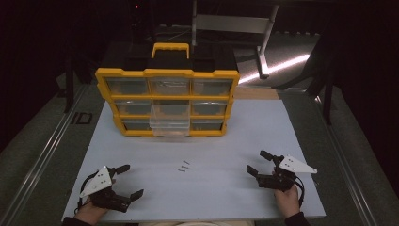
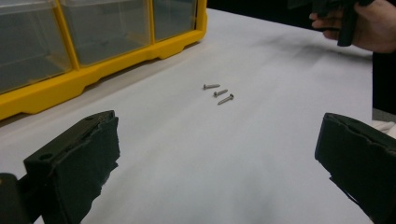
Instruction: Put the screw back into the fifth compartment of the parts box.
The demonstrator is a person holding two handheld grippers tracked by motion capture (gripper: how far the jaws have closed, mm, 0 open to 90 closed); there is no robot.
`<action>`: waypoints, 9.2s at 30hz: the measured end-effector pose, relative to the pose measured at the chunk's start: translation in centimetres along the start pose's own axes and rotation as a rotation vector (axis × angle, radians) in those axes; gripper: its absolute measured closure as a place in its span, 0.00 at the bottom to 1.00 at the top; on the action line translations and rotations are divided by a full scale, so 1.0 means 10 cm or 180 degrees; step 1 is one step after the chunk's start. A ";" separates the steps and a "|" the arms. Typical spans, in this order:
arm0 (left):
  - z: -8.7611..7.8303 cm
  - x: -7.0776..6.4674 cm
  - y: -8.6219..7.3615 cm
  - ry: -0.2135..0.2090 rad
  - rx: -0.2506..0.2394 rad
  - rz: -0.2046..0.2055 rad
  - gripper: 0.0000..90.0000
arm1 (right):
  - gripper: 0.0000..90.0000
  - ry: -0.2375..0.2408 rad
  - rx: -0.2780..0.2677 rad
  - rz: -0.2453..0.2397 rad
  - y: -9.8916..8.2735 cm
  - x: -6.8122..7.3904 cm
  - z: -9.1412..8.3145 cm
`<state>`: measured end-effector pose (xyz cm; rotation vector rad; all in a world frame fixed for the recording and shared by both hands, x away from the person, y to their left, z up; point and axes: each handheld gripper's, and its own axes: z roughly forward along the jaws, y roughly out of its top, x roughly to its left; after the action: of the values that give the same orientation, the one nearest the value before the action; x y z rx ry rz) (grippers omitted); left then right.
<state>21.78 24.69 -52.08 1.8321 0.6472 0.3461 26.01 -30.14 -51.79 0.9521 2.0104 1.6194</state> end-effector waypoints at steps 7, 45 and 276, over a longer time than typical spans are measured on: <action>-0.01 0.00 0.02 0.0051 -0.0061 -0.0077 0.01 | 0.16 0.0009 0.0027 -0.0045 0.00 0.02 0.01; 0.48 -0.09 0.70 -0.0440 0.0282 0.0193 0.07 | 0.16 0.0087 0.0021 -0.0187 0.05 0.12 0.04; 0.89 -0.25 1.82 -0.0661 0.0674 0.0592 0.20 | 0.16 0.0200 0.0107 -0.0107 0.03 0.11 0.05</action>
<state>29.29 11.94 -38.02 2.1044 0.3817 0.2107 25.72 -28.96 -51.48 0.8849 2.0903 1.6216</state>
